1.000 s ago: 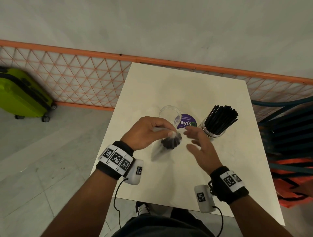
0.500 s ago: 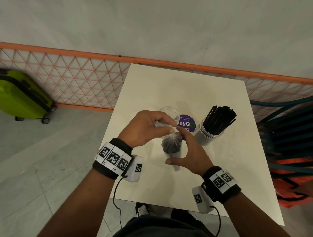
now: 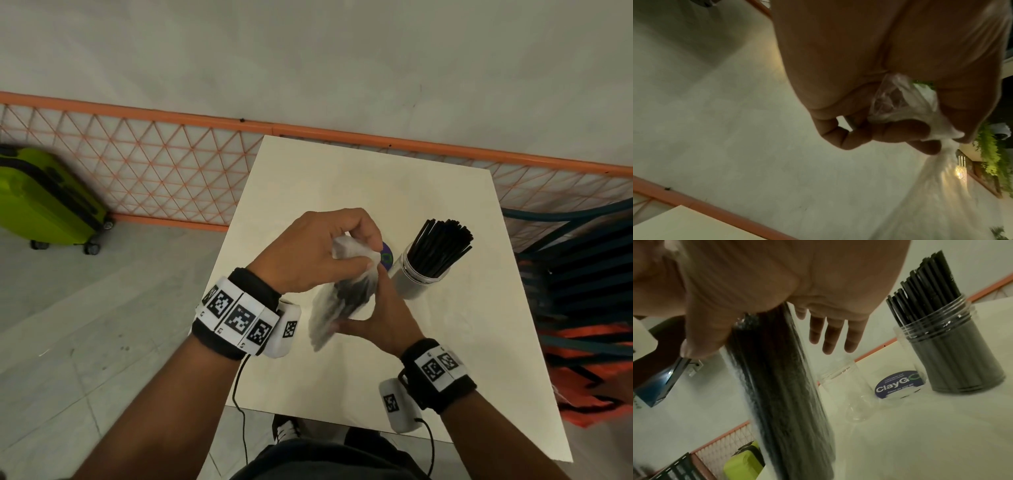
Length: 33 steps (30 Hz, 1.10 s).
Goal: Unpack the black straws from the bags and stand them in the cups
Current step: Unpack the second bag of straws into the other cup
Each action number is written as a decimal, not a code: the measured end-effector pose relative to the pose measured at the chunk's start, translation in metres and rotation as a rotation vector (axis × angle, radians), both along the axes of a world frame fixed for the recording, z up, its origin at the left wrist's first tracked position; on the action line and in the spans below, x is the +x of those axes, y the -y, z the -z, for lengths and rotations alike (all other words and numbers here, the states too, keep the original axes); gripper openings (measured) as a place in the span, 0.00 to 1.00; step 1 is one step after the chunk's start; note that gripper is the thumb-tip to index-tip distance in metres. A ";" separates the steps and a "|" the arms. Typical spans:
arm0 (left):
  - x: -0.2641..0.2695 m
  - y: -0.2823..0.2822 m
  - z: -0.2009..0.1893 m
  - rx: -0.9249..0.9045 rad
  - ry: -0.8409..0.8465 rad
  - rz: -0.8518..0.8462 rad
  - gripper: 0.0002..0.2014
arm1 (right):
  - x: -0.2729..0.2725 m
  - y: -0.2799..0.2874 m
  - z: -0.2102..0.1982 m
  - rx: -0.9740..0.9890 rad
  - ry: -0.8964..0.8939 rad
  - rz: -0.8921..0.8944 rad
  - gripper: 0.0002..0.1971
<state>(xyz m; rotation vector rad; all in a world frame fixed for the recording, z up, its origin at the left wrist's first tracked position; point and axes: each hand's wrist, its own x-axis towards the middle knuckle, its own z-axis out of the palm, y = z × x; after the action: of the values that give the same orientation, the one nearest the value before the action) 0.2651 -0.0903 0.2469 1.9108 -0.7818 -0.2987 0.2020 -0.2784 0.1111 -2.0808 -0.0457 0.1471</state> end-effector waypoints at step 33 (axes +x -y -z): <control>-0.002 -0.014 0.102 0.206 -0.371 -0.113 0.58 | 0.000 0.001 0.017 -0.043 -0.081 0.068 0.33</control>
<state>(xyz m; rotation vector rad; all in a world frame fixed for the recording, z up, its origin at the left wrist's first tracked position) 0.2628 -0.0759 0.1450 2.0010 -0.4062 -0.6624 0.2023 -0.2798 0.0942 -2.1138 0.0787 0.1922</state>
